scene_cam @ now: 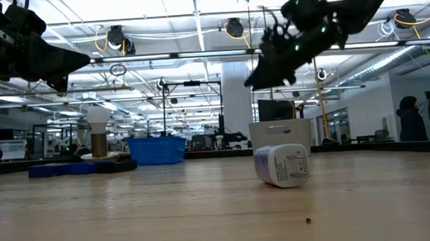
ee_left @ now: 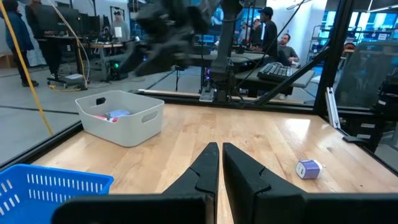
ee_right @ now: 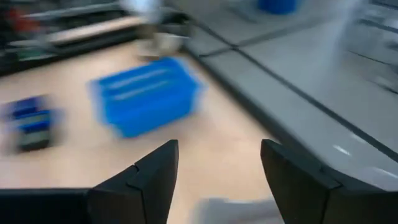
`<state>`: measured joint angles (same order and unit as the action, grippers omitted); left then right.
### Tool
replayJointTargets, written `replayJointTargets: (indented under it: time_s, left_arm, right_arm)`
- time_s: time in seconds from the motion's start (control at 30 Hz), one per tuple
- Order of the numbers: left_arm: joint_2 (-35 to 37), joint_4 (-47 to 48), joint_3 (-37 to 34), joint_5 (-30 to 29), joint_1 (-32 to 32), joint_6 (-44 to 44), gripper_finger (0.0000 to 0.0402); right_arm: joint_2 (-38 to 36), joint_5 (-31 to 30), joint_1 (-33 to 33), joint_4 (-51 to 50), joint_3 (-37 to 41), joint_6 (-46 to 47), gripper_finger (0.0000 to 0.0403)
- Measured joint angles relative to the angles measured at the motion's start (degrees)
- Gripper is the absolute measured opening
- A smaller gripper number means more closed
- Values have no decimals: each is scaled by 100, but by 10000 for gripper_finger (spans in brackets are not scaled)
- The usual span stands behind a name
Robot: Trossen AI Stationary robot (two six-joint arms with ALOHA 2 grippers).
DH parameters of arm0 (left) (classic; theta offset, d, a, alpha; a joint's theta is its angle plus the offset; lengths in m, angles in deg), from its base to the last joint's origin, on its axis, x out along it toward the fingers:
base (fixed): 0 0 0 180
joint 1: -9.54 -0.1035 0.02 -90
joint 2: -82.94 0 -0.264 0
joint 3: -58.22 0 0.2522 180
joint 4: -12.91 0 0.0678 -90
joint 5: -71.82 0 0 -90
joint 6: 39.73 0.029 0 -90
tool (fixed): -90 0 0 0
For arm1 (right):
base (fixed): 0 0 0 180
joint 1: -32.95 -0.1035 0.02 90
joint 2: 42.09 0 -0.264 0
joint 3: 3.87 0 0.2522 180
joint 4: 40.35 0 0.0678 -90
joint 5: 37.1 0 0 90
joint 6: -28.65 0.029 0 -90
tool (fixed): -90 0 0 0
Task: Pick & Place Office items
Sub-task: Put the violet charger adapter into the gray bin
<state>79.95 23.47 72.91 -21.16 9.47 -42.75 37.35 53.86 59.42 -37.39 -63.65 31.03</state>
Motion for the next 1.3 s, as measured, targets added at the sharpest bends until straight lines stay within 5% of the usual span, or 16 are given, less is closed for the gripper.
replayJointTargets:
  time_s: [0.17,0.63,1.0,1.3]
  left_arm:
    - [-1,0,0,0,2,0,21]
    - [0,0,0,0,1,0,21]
    - [-1,1,0,0,0,0,21]
    - [1,0,0,0,1,0,21]
  right_arm:
    - [-310,659,-1102,-65,0,-27,210]
    - [-240,629,-3692,348,2,-27,207]
    - [111,657,-4599,476,13,-14,208]
    - [1128,616,-4877,990,7,146,208]
